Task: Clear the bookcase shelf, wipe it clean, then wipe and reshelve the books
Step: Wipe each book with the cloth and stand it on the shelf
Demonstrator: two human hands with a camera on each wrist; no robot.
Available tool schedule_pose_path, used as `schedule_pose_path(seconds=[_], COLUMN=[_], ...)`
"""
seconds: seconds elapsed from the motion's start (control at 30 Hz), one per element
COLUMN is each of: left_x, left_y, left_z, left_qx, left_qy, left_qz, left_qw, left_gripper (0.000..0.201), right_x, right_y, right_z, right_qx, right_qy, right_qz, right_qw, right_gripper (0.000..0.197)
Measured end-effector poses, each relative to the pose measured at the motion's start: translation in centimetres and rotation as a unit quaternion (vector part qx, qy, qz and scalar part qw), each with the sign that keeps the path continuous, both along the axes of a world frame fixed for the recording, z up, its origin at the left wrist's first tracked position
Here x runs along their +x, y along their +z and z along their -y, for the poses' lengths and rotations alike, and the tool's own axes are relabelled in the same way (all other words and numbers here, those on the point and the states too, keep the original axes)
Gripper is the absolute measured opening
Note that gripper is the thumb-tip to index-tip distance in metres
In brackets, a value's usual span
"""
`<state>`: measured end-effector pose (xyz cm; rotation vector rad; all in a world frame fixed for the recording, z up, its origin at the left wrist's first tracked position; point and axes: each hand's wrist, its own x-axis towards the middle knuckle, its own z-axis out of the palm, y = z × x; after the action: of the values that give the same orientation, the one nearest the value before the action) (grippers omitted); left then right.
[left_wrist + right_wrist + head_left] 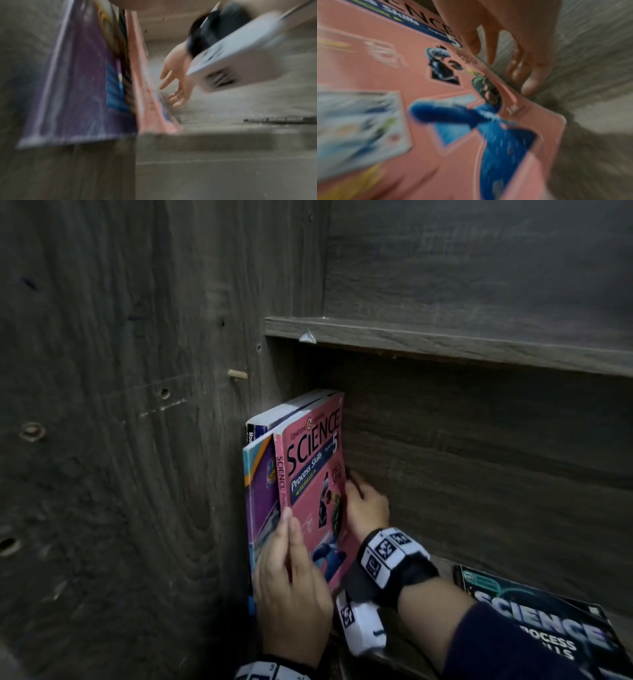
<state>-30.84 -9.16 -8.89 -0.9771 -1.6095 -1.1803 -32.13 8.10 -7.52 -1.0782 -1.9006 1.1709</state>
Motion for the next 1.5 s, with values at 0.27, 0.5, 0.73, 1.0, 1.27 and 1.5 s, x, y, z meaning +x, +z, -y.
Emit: schedule_pose_path(seconds=[0.27,0.5,0.73,1.0,1.27,1.5], left_x=[-1.1,-0.8,1.2,-1.1,-2.2,-2.0], left_y=[-1.0,-0.5,1.1,-0.1,-0.5,-0.1], left_z=[-1.3,-1.6,-0.3,-0.7,-2.3,-2.2], left_qx=[-0.002,0.022,0.066,-0.021,-0.011,-0.003], left_qy=[-0.008,-0.03,0.035,0.063,0.067,0.055], left_qz=[-0.003,0.003,0.03,0.088,0.06,0.065], left_qw=[1.0,0.999,0.997,0.994,0.996,0.996], left_gripper=[0.076,0.063,0.063,0.073,0.074,0.075], right_x=[0.4,-0.4,0.3,0.3,-0.7,0.0], right_y=[-1.7,-2.3,-1.6,-2.3,-1.2,-0.4], right_z=[2.5,1.9,2.8,2.8,4.0,4.2], right_qx=[-0.129,-0.122,-0.108,-0.138,-0.05,-0.072], right_qy=[0.057,0.052,0.049,0.099,0.142,0.149], right_qz=[-0.057,-0.073,-0.046,-0.05,-0.046,-0.059], right_qw=[0.988,0.988,0.992,0.984,0.988,0.984], right_gripper=[0.073,0.071,0.063,0.068,0.055,0.051])
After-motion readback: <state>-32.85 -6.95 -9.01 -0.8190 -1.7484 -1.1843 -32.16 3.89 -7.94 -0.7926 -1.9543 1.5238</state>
